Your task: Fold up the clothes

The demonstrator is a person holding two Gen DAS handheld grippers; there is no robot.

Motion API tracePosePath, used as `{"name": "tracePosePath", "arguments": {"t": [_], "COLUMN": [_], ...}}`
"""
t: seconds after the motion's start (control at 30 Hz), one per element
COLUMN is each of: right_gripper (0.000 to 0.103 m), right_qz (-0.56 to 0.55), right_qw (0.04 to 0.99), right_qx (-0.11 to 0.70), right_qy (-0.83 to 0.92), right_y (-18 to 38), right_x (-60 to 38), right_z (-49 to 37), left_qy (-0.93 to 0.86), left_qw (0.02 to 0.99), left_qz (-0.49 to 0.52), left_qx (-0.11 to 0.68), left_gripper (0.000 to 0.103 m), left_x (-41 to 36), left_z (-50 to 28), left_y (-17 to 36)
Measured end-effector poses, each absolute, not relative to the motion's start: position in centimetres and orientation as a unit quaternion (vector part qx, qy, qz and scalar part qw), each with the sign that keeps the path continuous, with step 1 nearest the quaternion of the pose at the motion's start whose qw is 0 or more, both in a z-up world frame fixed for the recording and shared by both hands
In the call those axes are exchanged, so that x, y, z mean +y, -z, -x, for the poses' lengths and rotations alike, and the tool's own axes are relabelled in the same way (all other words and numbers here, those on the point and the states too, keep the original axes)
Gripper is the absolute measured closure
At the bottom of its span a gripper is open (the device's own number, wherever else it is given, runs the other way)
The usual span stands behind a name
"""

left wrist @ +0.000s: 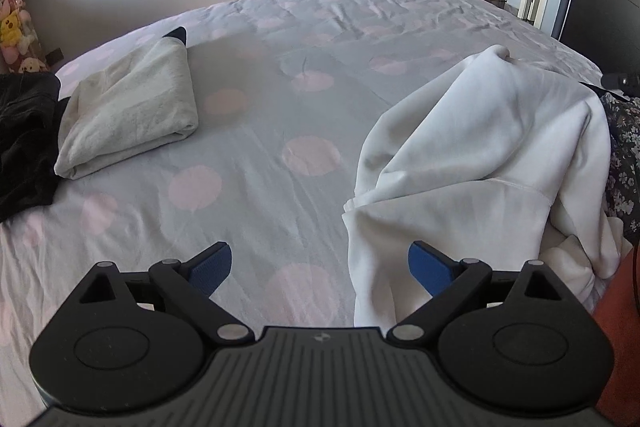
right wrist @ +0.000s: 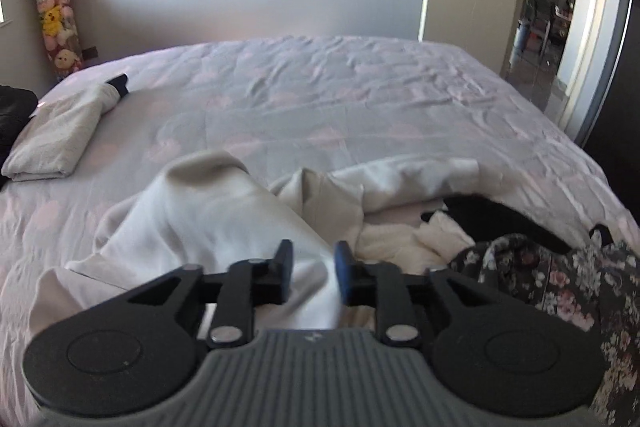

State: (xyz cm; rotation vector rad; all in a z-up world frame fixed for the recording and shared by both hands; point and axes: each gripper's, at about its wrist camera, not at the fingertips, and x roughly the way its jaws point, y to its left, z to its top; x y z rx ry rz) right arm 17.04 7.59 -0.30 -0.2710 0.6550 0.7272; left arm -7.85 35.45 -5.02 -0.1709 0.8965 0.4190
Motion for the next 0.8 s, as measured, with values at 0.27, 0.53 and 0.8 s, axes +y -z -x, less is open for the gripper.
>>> {"name": "tracePosePath", "arguments": {"t": [0.27,0.53,0.8], "right_gripper": [0.037,0.029,0.030], "right_qz": [0.188,0.252,0.274], "right_qw": [0.800,0.742,0.712], "right_qx": [0.295,0.345,0.406], "right_qy": [-0.487,-0.516,-0.503], "right_y": [0.8,6.6,10.2], "right_x": [16.0,25.9,32.3], "right_z": [-10.2,-4.5,-2.4], "left_qy": [-0.214,-0.254,-0.292], "left_qw": [0.870,0.863,0.853], "left_qz": [0.051,0.049,0.106], "left_qx": [0.441,0.434,0.419], "left_gripper": [0.000,0.000,0.000], "left_x": [35.9,39.2,43.7], "left_z": [7.1,7.7,9.2], "left_y": [6.8,7.1,7.3]}}
